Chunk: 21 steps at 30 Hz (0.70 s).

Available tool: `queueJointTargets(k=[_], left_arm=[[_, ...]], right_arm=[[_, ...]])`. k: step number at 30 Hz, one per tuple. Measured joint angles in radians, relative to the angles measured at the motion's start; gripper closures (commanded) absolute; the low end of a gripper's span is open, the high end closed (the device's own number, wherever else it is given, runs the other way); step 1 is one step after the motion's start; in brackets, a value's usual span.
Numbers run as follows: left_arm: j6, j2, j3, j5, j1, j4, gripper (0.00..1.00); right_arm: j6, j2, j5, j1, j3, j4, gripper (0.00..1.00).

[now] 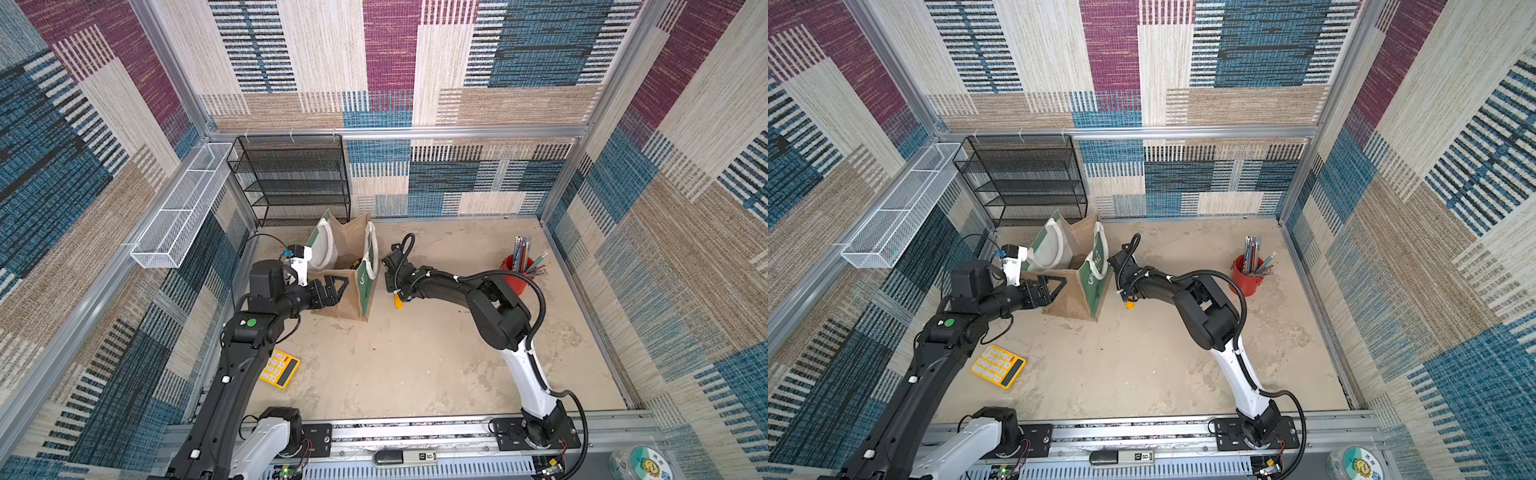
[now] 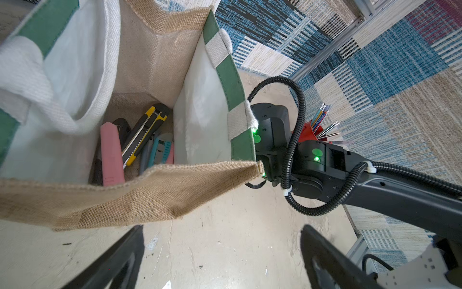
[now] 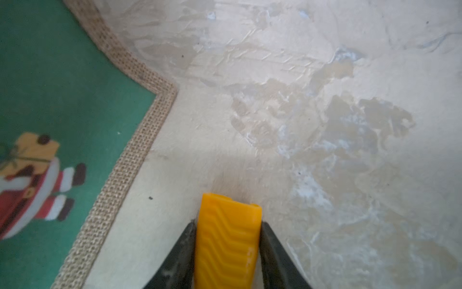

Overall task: Place the art knife into the pouch
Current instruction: Pick up the utility knife at the center of the board.

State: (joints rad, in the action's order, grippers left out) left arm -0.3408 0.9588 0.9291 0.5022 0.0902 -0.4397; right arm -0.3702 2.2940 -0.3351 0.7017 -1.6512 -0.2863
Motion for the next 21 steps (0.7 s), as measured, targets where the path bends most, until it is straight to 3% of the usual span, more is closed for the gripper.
queueJointTargets(k=[21], left_arm=[[0.0,0.0,-0.003,0.002,0.0,0.0,0.02]], right_arm=[[0.005,-0.042,0.022,-0.002,0.037,-0.021,0.69]])
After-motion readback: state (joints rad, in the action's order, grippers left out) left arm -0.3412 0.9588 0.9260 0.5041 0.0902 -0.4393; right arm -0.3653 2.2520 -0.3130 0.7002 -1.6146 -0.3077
